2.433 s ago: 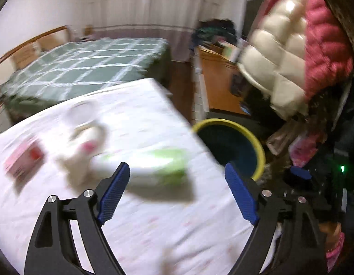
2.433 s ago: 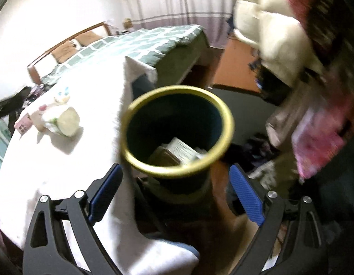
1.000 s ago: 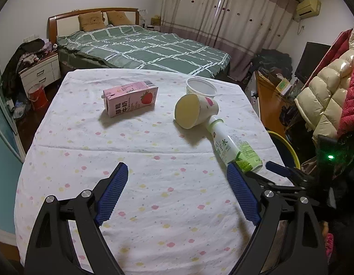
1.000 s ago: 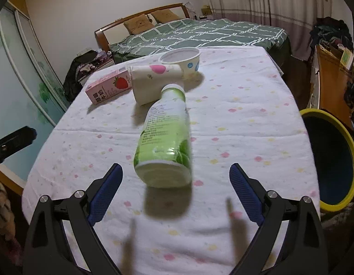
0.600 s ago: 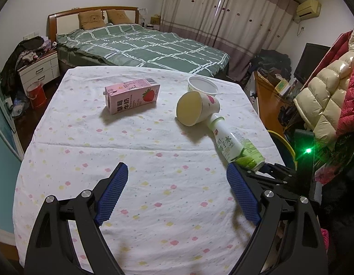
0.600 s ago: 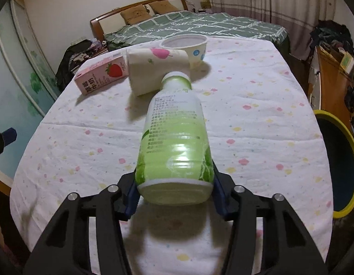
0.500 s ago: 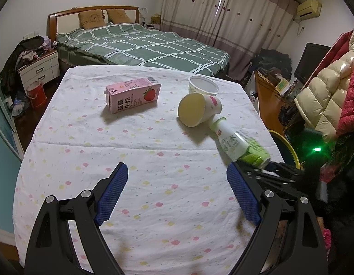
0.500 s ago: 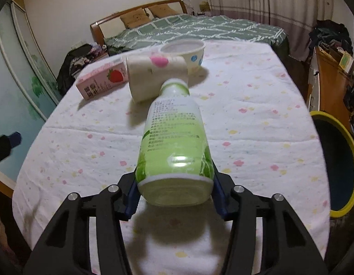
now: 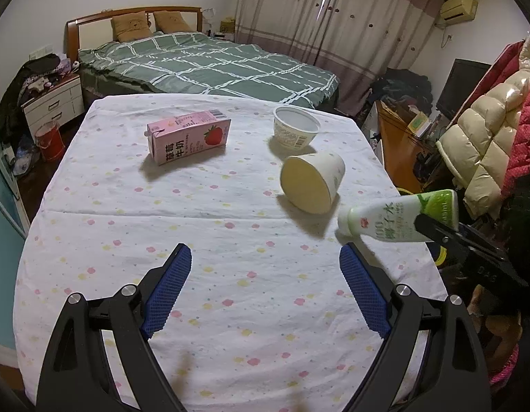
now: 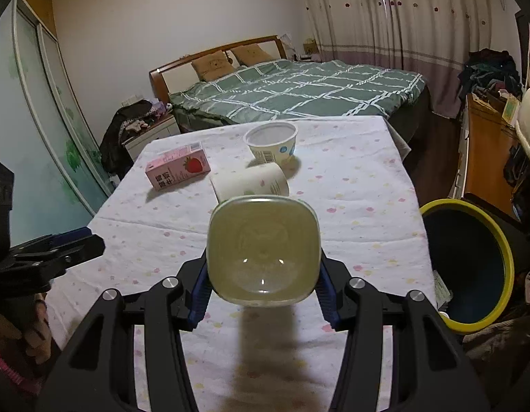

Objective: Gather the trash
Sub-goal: 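Lift the green-labelled bottle and lower it into the bin with the right gripper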

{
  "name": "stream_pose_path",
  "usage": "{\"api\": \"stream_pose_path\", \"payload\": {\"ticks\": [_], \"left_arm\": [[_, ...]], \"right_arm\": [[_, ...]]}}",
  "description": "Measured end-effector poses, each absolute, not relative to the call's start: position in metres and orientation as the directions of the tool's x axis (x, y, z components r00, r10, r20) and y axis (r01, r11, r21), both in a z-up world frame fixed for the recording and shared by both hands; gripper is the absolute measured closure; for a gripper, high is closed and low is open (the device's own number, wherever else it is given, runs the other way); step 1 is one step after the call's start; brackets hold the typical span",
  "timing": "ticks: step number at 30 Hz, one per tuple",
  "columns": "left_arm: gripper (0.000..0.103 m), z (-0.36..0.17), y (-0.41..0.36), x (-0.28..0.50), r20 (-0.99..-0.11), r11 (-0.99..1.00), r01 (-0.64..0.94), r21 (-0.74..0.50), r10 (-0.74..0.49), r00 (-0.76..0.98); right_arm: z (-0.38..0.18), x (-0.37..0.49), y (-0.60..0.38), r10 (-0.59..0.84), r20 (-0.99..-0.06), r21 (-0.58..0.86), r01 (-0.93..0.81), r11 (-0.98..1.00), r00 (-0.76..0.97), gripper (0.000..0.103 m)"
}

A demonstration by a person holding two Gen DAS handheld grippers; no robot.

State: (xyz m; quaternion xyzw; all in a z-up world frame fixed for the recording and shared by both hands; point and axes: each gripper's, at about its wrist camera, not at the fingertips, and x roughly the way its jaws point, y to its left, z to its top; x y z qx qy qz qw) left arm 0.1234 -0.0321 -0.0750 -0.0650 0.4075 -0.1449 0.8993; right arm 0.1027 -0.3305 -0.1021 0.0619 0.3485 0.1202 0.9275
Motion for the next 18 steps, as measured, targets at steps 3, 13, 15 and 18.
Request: {"api": "stream_pose_path", "payload": {"ticks": [3, 13, 15, 18], "left_arm": [[0.016, -0.075, -0.033, 0.123, -0.716, 0.949, 0.212, -0.235, -0.316, 0.623], [0.016, -0.080, -0.042, 0.126, -0.725, 0.944, 0.236, -0.232, -0.329, 0.605], [0.016, -0.081, -0.043, 0.127, -0.726, 0.944, 0.236, -0.230, -0.328, 0.604], [0.016, -0.082, -0.045, 0.129, -0.730, 0.945, 0.236, -0.227, -0.325, 0.601]], "right_arm": [[-0.097, 0.098, -0.332, 0.268, -0.628, 0.199, -0.182, 0.963, 0.731, 0.054], [-0.092, 0.091, -0.347, 0.271, -0.614, 0.231, -0.159, 0.960, 0.742, 0.054], [-0.089, 0.090, -0.355, 0.266, -0.606, 0.238, -0.148, 0.960, 0.749, 0.054], [-0.087, 0.090, -0.367, 0.260, -0.603, 0.253, -0.128, 0.959, 0.754, 0.054]]}}
